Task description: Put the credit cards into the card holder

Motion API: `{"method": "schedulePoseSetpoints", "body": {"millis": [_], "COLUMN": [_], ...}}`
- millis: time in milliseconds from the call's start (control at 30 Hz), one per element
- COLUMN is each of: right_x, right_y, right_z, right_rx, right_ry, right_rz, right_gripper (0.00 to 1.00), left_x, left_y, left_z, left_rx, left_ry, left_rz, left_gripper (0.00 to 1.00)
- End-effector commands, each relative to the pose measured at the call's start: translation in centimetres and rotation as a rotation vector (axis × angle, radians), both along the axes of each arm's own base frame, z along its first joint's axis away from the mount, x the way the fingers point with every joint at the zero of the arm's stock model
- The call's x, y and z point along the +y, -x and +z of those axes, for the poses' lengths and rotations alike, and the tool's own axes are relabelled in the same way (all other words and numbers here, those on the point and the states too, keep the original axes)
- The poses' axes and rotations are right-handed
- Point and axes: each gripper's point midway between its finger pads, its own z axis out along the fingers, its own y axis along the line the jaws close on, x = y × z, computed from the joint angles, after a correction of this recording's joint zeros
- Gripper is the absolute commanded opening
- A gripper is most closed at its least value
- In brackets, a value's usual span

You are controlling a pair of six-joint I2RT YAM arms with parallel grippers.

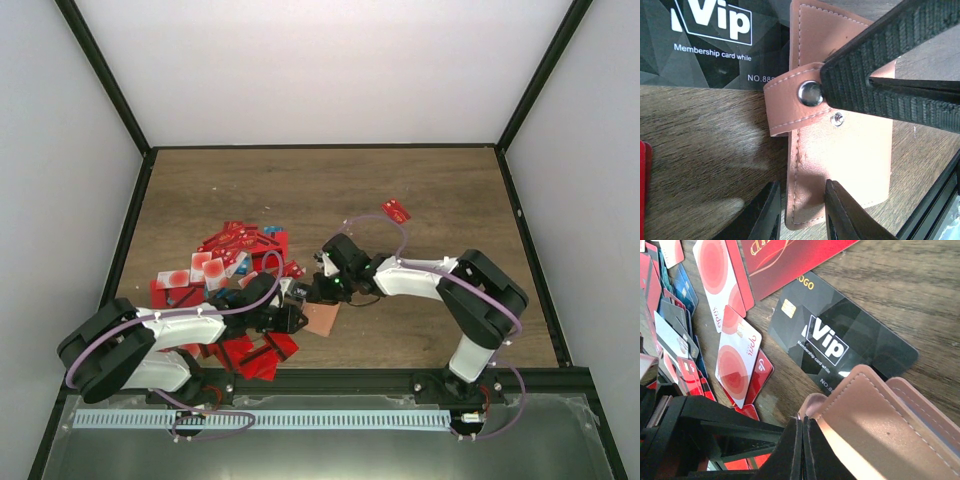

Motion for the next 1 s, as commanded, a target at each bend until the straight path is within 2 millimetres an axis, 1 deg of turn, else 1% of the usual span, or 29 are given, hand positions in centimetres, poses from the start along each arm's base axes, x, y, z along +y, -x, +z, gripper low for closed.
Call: {"method": "schedulePoseSetpoints", "body": {"millis": [0, 433, 600, 967], "right_x": [-0.1, -0.8, -1.3, -2.1], "right_y": [-0.6, -0.1, 0.3, 2.0], "right_z": [1.5, 2.0, 1.7, 0.6], "right_rx": [-0.054, -0.046, -0.026, 0.055], "right_ry": [0.02, 0.032, 0.041, 0.03], "right_rz": [0.0, -0.007, -0.012, -0.034], "right_gripper": [0.01, 0.01, 0.01, 0.01], "left_x": [1.2, 1.4, 1.5, 1.7], "left_y": [0.6, 0.5, 0.4, 0.4], "left_z": [-1.3, -1.6, -1.6, -1.8], "left_rx": [0.028, 0.038, 0.04, 0.045], "left_ry": [-0.062, -0.074, -0.078, -0.089], "left_rz": [0.019, 0.037, 0.044, 0.061], "left_gripper": [0.27, 0.27, 0.27, 0.27]}}
